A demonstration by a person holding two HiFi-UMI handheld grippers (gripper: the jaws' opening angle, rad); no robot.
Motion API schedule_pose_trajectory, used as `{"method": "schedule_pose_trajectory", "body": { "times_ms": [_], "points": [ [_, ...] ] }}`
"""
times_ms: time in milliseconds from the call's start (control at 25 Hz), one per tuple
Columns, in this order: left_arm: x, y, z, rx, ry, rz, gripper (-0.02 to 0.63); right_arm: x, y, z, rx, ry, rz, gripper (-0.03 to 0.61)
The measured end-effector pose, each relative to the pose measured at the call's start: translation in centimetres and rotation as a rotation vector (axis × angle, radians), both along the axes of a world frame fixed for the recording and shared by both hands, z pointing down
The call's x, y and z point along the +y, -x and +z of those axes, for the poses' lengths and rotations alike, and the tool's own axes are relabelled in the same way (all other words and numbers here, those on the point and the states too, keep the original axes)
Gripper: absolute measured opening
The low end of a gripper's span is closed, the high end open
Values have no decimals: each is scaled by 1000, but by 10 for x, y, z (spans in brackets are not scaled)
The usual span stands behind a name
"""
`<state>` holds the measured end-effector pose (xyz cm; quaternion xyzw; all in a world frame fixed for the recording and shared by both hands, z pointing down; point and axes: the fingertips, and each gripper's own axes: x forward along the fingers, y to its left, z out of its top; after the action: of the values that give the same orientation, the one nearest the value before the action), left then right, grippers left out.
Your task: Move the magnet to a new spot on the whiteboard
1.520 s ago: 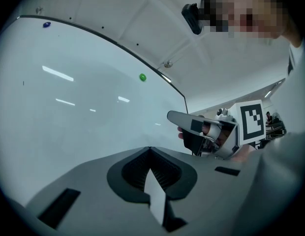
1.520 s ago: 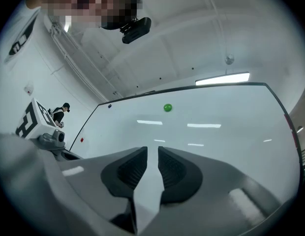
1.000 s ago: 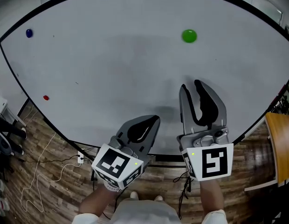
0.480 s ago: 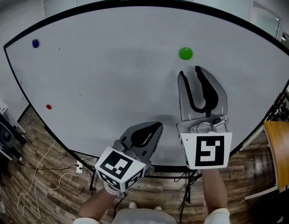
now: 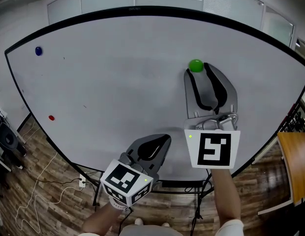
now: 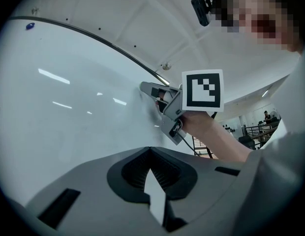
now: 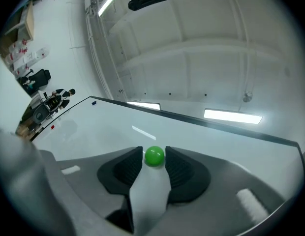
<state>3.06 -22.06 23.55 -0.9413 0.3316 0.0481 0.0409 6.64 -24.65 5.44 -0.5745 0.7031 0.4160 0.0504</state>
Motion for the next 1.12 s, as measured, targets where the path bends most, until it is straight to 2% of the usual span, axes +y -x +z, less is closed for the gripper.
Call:
{"method": "schedule_pose_trajectory", "body": {
  "times_ms": [400,680,880,1120],
  "points": [
    [-6,4,4,10,10,-11,2,-10,-3,-2,15,-13,64,132],
    [-8,5,6,12,17,-7,2,-10,0,-2,29,8,46,130],
    [-7,5,5,12,17,-10,2,-8,-4,0,2,12,12,130],
    [-6,9,7,18,19,-15,2,4,-5,5,-14,-16,-29,130]
  ]
}}
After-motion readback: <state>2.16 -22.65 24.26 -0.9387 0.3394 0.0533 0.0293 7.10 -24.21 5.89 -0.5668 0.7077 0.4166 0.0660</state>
